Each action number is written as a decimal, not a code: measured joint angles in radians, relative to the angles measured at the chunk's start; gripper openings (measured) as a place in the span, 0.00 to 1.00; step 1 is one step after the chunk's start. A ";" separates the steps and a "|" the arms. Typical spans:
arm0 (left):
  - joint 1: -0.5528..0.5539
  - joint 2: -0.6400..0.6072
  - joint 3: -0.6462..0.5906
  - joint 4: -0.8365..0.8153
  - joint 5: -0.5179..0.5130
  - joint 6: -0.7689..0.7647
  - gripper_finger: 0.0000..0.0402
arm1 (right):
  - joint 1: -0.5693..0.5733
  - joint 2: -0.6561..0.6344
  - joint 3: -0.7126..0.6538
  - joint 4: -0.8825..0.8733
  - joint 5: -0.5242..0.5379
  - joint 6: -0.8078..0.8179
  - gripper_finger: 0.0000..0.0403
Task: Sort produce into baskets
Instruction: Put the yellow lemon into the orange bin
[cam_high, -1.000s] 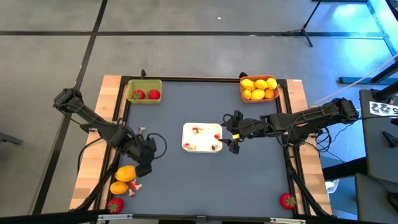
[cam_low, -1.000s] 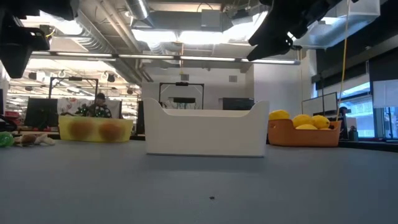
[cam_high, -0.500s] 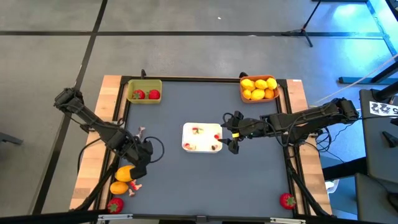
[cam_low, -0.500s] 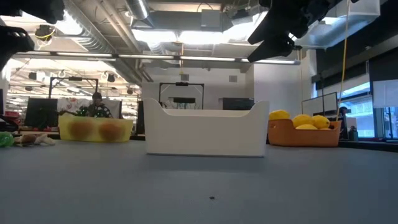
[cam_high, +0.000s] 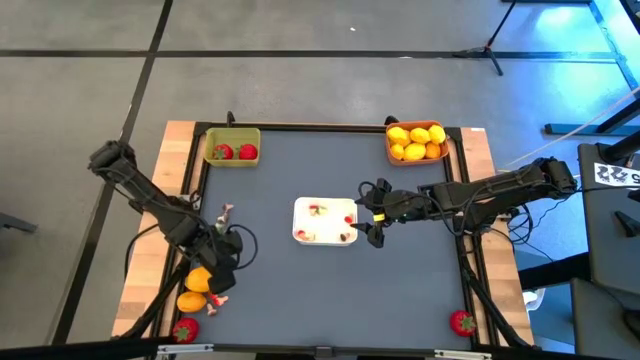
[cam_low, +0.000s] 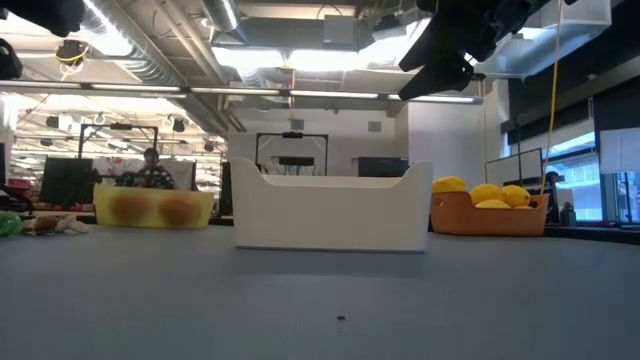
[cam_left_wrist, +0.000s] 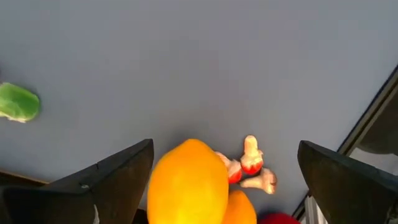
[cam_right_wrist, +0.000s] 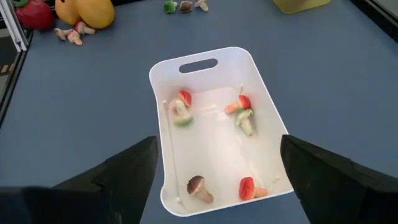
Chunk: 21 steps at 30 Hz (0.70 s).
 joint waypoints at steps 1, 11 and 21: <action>-0.010 0.011 0.000 0.001 0.002 -0.011 0.97 | 0.000 0.000 0.000 0.000 0.000 0.000 0.83; -0.076 0.120 -0.001 -0.076 0.092 -0.039 0.97 | 0.000 0.000 0.000 -0.019 0.035 -0.002 0.83; -0.089 0.180 -0.001 -0.108 0.199 -0.086 0.97 | 0.000 0.000 0.000 -0.019 0.040 -0.002 0.83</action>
